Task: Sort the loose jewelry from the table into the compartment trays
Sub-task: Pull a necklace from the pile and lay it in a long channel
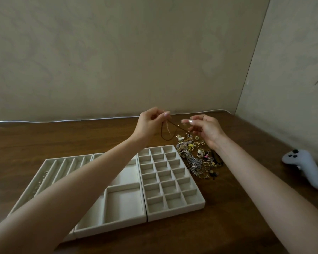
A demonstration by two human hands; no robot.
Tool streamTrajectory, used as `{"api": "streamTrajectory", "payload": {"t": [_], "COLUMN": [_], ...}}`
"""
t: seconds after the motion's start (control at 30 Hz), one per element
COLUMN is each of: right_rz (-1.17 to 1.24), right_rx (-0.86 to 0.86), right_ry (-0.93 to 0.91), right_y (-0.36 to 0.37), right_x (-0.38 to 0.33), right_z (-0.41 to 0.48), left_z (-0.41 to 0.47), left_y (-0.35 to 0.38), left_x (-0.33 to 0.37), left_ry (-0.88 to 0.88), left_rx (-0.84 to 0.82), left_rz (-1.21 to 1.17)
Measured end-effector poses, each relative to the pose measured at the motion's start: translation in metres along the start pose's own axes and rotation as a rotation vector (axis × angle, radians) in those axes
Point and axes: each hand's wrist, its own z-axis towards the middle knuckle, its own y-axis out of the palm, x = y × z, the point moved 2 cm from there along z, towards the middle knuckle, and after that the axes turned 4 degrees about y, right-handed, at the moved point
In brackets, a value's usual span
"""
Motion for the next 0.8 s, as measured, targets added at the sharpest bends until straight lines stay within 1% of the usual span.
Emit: {"api": "streamTrajectory", "payload": {"t": [0.07, 0.17, 0.23, 0.27, 0.3, 0.33, 0.4, 0.43, 0.5, 0.6, 0.7, 0.8], "right_rz": [-0.043, -0.290, -0.515, -0.556, -0.529, -0.445, -0.269, -0.217, -0.156, -0.147, -0.142, -0.195], "right_rx": [-0.069, -0.137, -0.114, -0.103, -0.107, -0.128, -0.204, -0.246, -0.321, -0.387, -0.379, -0.278], "right_ry": [0.056, 0.077, 0.000, -0.062, -0.118, -0.149, -0.159, -0.150, -0.122, -0.098, -0.094, -0.131], "right_y": [0.003, 0.011, 0.018, 0.022, 0.026, 0.030, 0.036, 0.037, 0.040, 0.041, 0.043, 0.042], "right_x": [0.003, 0.010, 0.009, 0.006, 0.003, -0.001, -0.007, -0.009, -0.011, -0.012, -0.013, -0.013], "right_z": [-0.001, -0.002, -0.005, -0.008, -0.010, -0.013, -0.016, -0.017, -0.017, -0.018, -0.019, -0.018], "left_z": [0.001, 0.000, 0.000, 0.000, -0.001, -0.001, -0.001, -0.001, 0.000, -0.002, -0.002, -0.002], "left_y": [-0.001, -0.001, -0.001, -0.001, -0.002, -0.002, -0.003, -0.004, -0.006, -0.009, -0.012, -0.014], "left_x": [0.004, 0.007, 0.008, 0.008, 0.007, 0.007, 0.005, 0.005, 0.006, 0.009, 0.010, 0.009], "left_ry": [-0.034, -0.075, -0.103, -0.110, -0.114, -0.120, -0.138, -0.144, -0.145, -0.150, -0.136, -0.090], "left_rx": [0.016, -0.018, -0.060, -0.073, -0.081, -0.084, -0.086, -0.095, -0.133, -0.188, -0.199, -0.136], "left_rz": [-0.117, -0.247, -0.303, -0.295, -0.272, -0.253, -0.233, -0.227, -0.225, -0.232, -0.209, -0.111]}}
